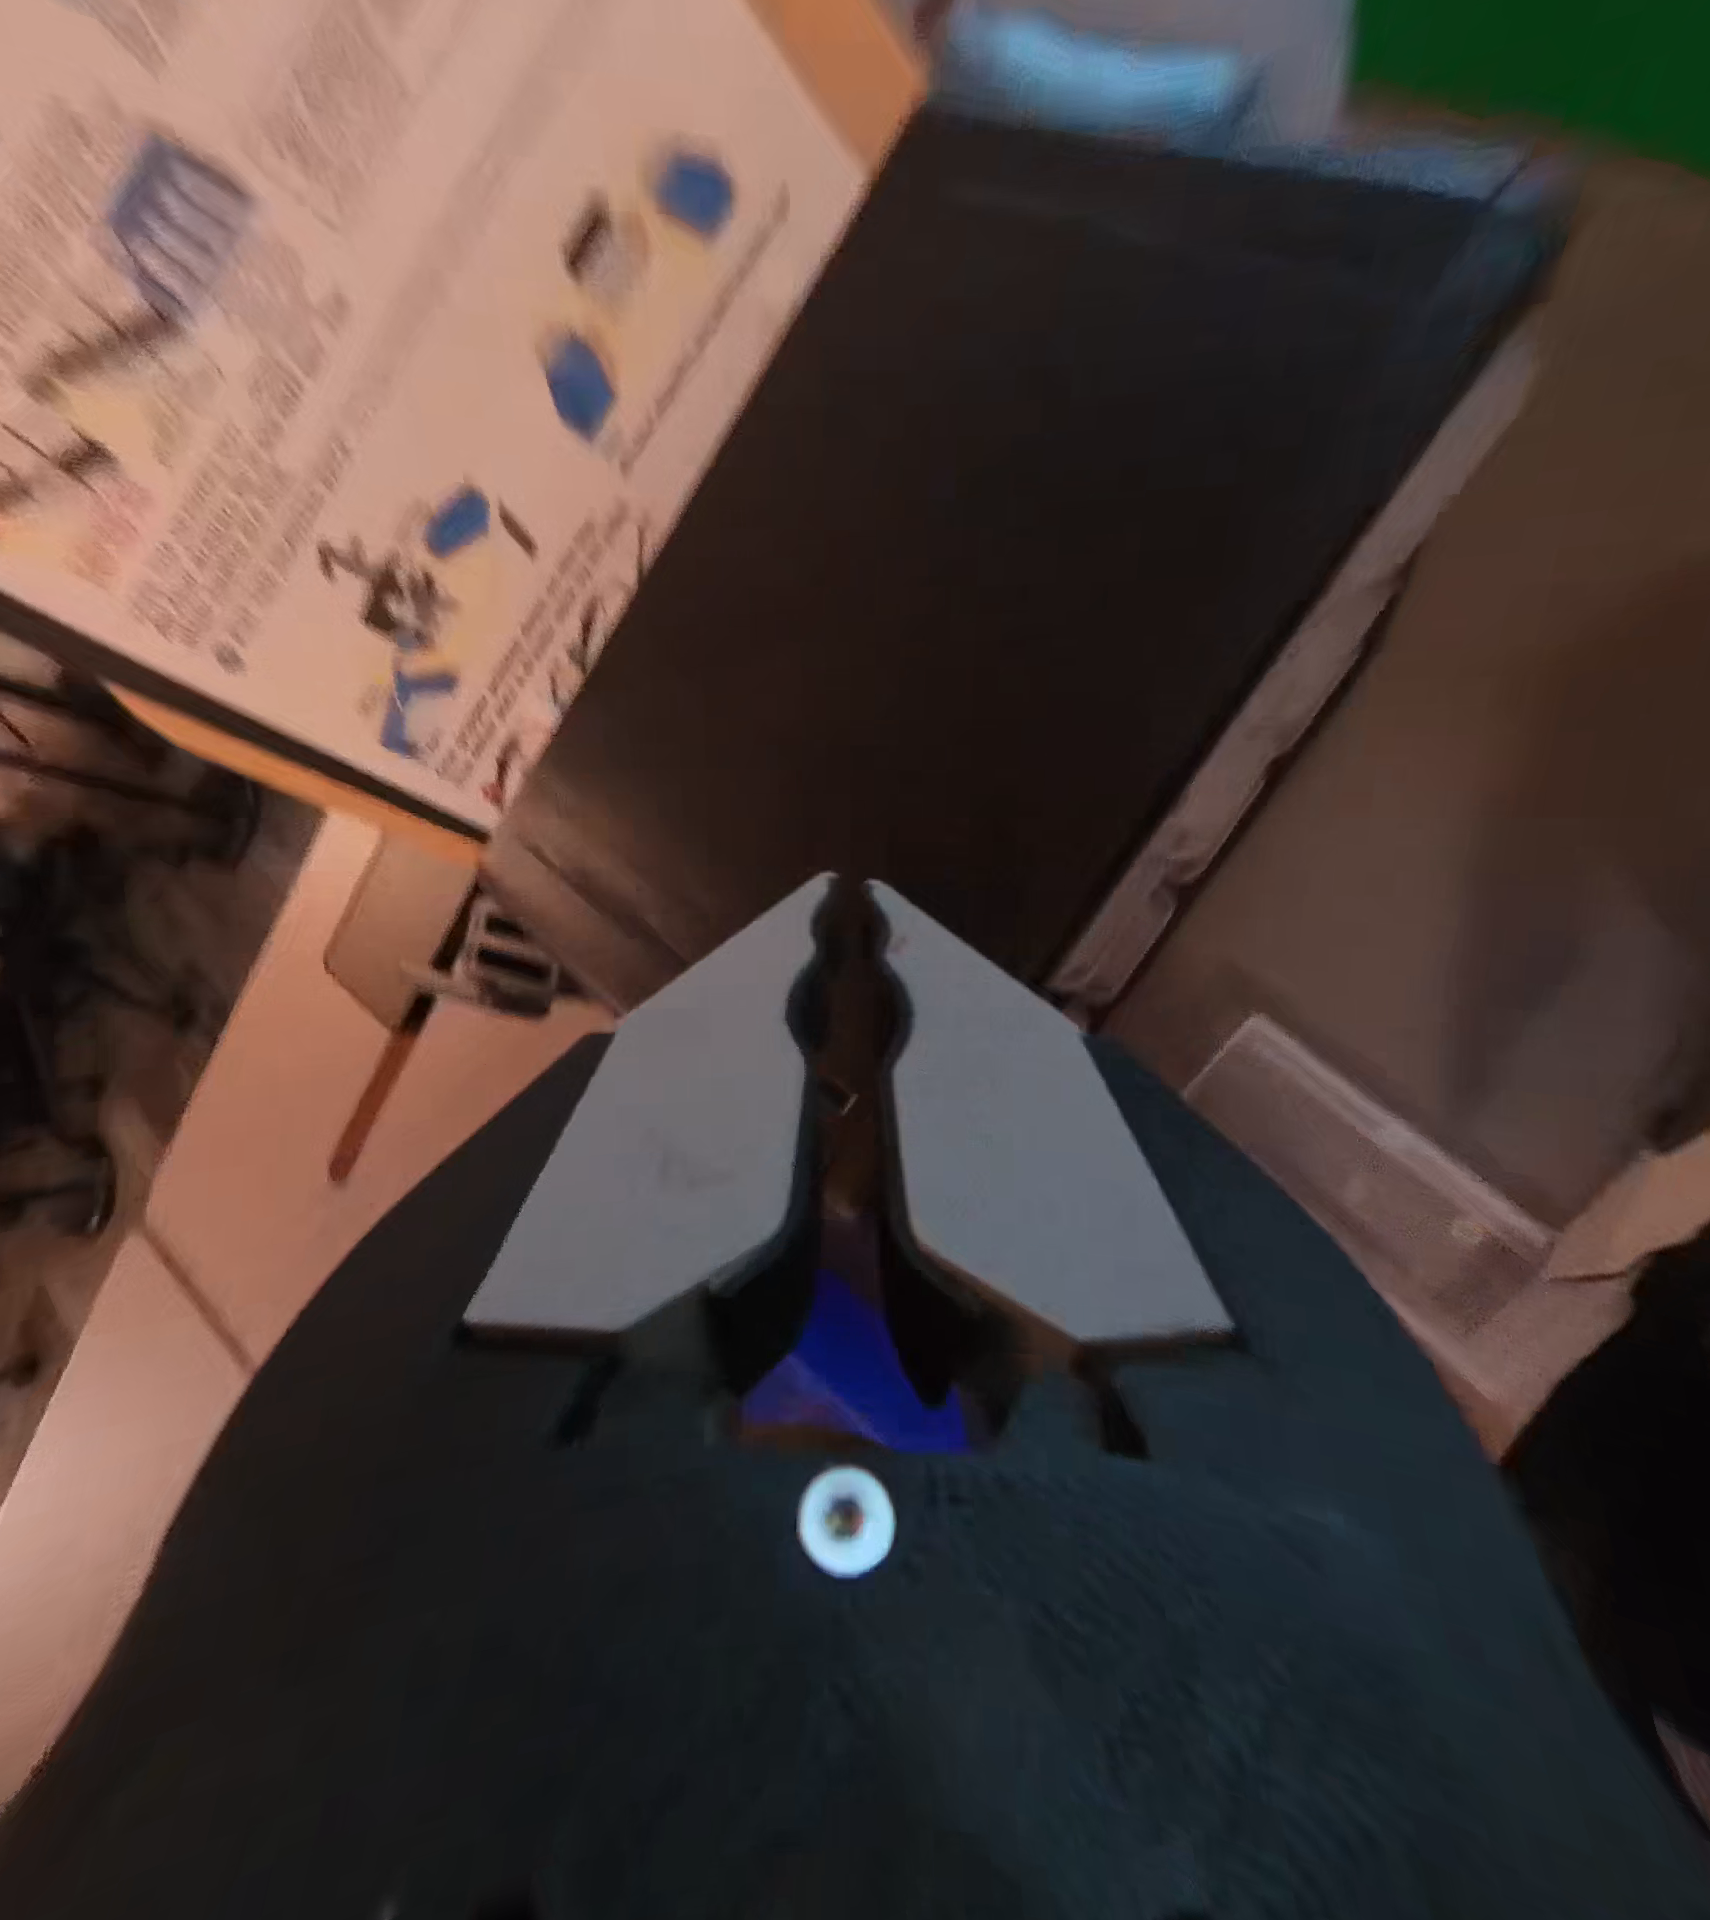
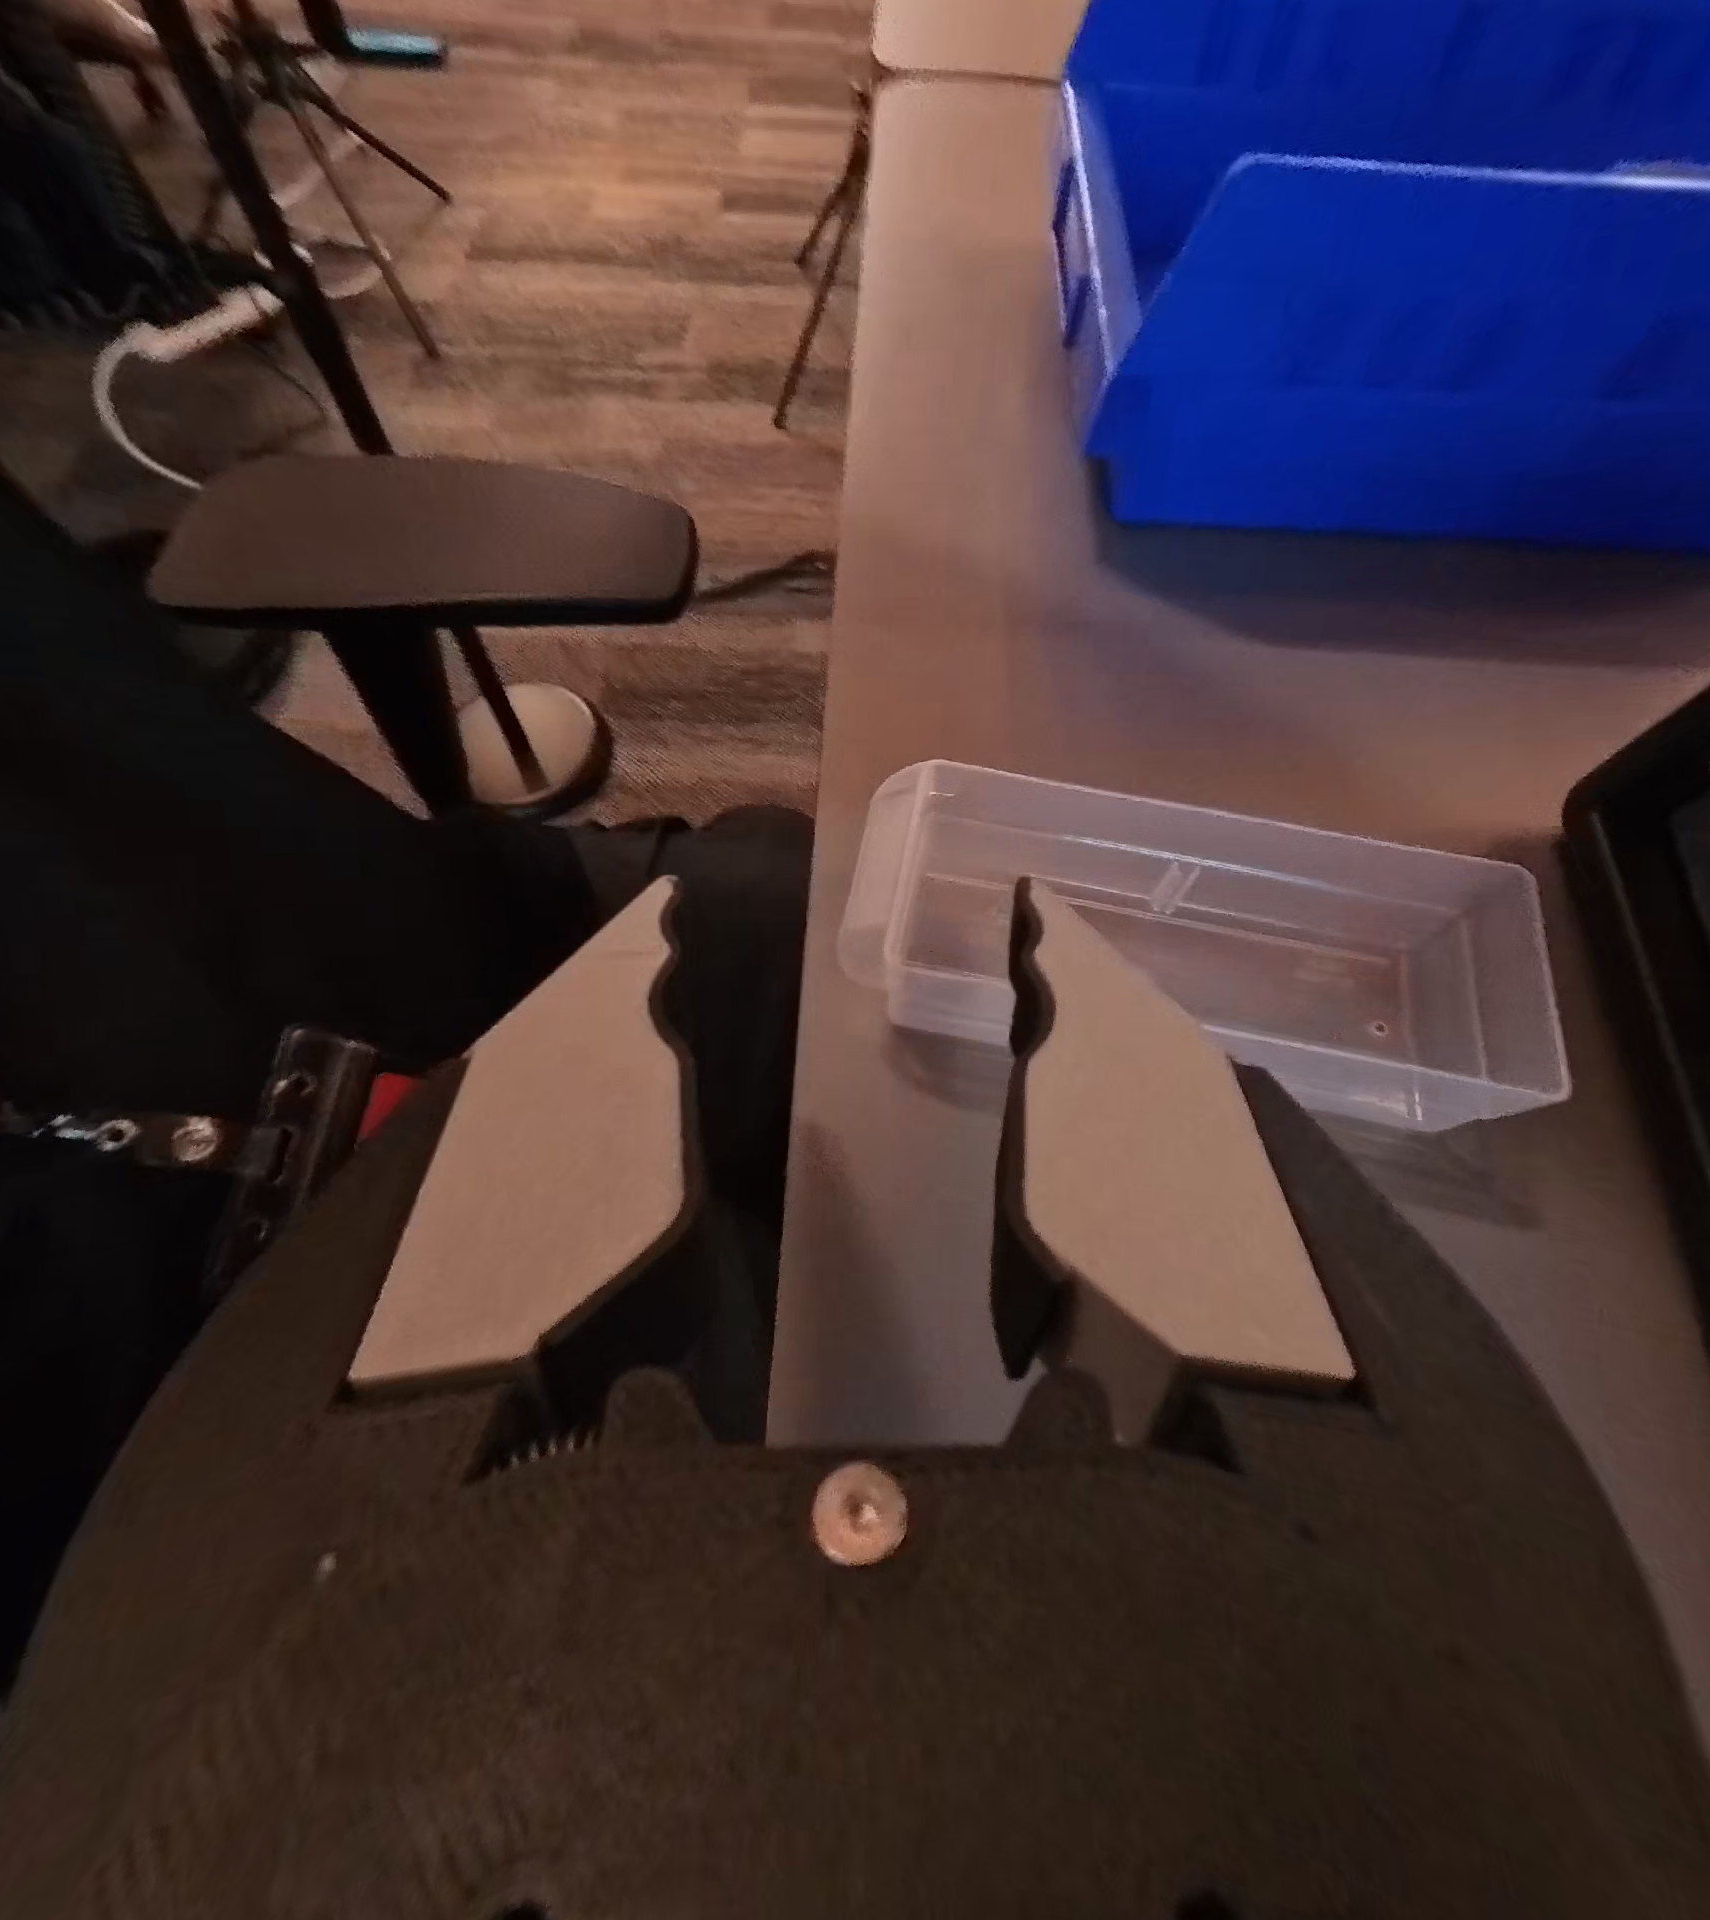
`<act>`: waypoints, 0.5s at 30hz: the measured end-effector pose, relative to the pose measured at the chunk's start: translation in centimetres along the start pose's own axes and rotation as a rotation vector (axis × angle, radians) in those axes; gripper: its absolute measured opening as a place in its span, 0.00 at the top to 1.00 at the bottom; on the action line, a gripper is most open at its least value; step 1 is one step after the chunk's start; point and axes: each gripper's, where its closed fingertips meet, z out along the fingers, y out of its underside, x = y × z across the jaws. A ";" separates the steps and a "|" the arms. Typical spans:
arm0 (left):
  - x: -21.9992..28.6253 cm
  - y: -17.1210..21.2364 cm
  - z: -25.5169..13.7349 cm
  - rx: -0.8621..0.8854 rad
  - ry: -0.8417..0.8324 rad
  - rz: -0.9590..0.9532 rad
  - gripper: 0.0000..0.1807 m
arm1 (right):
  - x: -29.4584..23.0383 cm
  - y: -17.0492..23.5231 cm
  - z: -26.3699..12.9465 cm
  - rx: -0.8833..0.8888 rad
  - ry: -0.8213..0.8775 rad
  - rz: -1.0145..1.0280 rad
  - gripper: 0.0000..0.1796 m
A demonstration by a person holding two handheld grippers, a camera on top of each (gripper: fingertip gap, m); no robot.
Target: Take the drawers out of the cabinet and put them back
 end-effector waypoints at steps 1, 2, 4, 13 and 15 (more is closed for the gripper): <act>-0.5 1.7 1.7 -0.101 -0.009 0.014 0.91 | 0.2 0.0 0.5 -0.026 0.031 0.002 0.67; -1.7 3.6 3.2 -0.198 -0.079 0.050 0.93 | 0.3 0.0 0.9 -0.051 0.063 0.004 0.67; -5.5 4.4 4.4 -0.265 -0.312 0.174 0.99 | 0.5 0.1 1.8 -0.104 0.115 0.013 0.67; -5.5 4.4 4.3 -0.399 -0.304 0.236 1.00 | 2.9 3.9 4.2 -0.431 0.351 -0.005 0.83; -5.5 4.3 4.3 -0.379 -0.307 0.236 1.00 | 3.3 4.7 3.5 -0.497 0.360 -0.032 0.89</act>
